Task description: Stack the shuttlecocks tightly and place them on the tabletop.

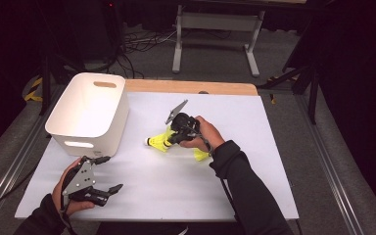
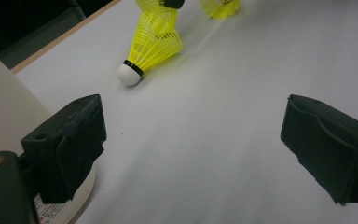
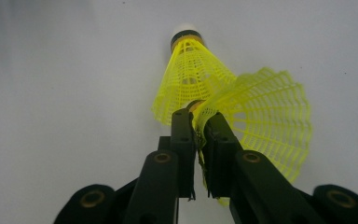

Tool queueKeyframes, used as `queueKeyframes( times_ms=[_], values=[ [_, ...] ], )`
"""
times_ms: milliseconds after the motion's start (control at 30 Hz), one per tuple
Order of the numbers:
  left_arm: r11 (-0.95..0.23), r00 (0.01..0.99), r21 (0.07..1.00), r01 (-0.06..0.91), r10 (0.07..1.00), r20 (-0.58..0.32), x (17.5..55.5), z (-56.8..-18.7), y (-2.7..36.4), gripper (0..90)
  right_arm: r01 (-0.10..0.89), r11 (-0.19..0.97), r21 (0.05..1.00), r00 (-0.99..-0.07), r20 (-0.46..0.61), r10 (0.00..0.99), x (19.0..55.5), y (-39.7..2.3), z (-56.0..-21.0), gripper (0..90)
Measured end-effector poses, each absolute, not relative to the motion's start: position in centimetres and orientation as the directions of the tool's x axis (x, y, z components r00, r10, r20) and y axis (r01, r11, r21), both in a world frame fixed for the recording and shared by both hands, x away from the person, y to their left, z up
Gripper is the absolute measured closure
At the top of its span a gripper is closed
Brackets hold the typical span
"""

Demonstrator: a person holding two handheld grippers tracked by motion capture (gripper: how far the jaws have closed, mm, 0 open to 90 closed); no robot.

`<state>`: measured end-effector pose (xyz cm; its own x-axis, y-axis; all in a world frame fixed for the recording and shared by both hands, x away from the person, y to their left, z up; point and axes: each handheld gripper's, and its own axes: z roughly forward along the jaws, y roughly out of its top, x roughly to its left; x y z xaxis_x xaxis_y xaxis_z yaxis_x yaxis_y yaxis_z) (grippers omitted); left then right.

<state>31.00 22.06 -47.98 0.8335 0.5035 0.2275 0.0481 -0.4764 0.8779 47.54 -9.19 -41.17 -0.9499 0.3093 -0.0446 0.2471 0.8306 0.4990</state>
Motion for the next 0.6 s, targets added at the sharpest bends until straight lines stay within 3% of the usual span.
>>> queueKeyframes(
  times_ms=[200, 600],
  values=[
    [-0.482, 0.832, 0.875, 0.050, 0.504, 0.230, 31.0, -48.0, 22.0, 7.5, 0.258, 0.834, 0.488, -0.947, -0.044, 0.319, 47.3, -9.7, -40.8, 71.8],
    [-0.489, 0.834, 0.871, 0.055, 0.502, 0.229, 31.1, -48.1, 21.9, 7.6, 0.318, 0.821, 0.474, -0.930, -0.015, 0.368, 46.7, -11.5, -40.5, 70.8]
  ],
)
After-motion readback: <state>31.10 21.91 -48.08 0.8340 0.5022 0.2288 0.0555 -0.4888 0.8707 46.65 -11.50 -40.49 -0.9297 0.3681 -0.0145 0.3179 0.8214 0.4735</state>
